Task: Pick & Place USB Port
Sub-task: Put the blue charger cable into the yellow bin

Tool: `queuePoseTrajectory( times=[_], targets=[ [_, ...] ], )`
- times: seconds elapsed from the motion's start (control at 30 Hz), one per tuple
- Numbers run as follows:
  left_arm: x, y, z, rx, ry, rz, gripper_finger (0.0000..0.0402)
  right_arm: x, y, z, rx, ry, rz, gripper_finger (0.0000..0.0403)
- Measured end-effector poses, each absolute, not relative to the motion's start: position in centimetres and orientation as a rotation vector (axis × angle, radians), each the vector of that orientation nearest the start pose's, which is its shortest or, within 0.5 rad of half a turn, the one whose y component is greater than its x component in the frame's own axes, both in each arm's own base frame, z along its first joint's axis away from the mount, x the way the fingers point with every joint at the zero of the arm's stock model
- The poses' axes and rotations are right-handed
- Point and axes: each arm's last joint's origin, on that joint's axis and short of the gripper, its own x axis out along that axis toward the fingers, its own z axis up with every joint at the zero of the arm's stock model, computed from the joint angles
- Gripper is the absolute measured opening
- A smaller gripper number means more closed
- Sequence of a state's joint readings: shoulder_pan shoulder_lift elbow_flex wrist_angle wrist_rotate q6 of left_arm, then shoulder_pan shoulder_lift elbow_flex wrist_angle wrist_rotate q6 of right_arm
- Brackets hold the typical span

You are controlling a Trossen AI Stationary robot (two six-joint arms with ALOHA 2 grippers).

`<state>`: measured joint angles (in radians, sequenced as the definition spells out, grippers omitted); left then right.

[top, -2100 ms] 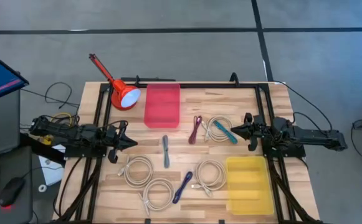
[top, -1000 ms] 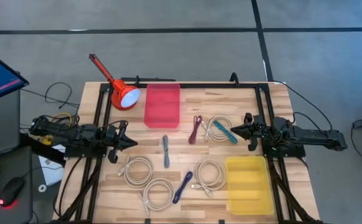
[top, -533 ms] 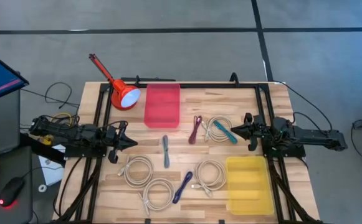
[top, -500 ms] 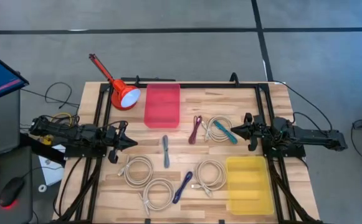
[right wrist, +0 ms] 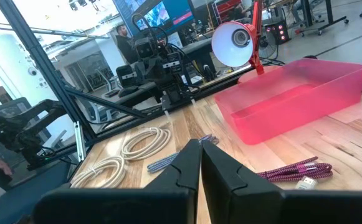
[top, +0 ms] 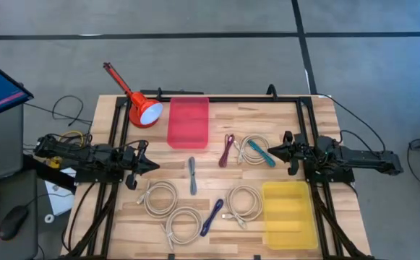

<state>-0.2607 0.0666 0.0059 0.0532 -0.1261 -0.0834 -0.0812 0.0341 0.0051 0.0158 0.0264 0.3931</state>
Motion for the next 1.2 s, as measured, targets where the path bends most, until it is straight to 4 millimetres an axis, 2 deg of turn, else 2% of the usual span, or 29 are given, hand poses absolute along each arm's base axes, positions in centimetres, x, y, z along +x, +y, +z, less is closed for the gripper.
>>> queuePoseTrajectory(
  times=[1.07, 1.2],
  targets=[
    [9.88, -2.25, 16.54, -0.093, 0.013, -0.133, 0.0012, 9.90, -0.95, 16.44, 0.393, -0.016, -0.131, 0.0008],
    [9.89, -2.11, 16.56, -0.093, 0.008, -0.084, 0.0012, 9.90, -0.95, 16.45, 0.391, -0.016, -0.131, 0.0008]
  ],
)
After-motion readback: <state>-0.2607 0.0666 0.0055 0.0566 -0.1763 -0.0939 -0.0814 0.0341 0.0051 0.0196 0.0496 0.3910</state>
